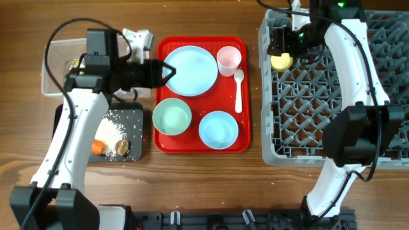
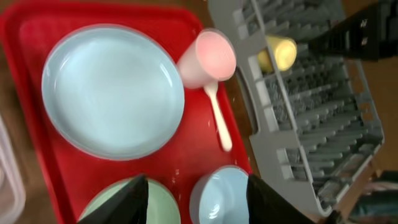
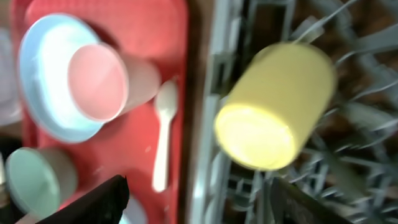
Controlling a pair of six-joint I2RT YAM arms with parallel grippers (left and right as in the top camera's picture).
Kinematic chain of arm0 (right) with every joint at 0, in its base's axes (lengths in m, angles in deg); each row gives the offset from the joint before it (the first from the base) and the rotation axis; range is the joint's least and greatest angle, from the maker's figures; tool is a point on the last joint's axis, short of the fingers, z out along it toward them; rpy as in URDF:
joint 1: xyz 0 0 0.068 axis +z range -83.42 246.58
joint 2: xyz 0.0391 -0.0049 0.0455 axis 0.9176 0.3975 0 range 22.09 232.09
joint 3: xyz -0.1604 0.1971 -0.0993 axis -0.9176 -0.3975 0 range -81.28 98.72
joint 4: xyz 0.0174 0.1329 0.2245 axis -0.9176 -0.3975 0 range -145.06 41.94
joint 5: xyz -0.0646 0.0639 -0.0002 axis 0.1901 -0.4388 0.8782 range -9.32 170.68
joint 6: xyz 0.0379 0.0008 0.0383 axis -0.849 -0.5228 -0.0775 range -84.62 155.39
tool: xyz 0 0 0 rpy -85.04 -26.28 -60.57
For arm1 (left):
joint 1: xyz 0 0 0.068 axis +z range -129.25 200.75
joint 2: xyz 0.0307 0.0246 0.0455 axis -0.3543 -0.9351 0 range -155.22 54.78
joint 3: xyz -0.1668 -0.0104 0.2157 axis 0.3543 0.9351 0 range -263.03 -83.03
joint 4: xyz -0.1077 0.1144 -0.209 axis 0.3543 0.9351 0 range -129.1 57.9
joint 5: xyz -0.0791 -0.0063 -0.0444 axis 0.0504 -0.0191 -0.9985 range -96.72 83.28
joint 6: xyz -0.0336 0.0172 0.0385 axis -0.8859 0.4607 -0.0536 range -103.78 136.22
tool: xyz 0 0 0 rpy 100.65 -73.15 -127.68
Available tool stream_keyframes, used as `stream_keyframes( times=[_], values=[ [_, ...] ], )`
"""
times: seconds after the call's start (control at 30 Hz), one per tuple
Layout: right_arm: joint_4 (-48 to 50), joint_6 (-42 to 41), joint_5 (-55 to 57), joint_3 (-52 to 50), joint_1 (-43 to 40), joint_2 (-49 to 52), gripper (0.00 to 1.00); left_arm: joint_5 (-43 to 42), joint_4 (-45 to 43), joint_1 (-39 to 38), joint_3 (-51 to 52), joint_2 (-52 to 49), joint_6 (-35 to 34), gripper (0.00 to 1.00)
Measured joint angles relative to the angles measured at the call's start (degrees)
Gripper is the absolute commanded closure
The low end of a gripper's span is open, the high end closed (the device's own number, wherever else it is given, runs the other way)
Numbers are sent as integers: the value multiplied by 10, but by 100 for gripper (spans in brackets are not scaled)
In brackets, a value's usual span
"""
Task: Sort waste into correct bins and load items into the dishwasher rack
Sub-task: 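Reach the left gripper to the pink cup and grasp it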
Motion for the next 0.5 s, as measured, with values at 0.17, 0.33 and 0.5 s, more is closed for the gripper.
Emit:
stream_keyframes(
  times=[0.17, 0.33, 0.5],
  values=[
    [-16, 0, -28, 0, 13, 0, 20, 24, -141, -49, -1, -48, -78, 47],
    [-18, 0, -36, 0, 34, 0, 20, 90, -291, -109, -1, -131, -150, 36],
    [-18, 0, -38, 0, 52, 0, 19, 132, -411, -154, -1, -216, -191, 33]
  ],
)
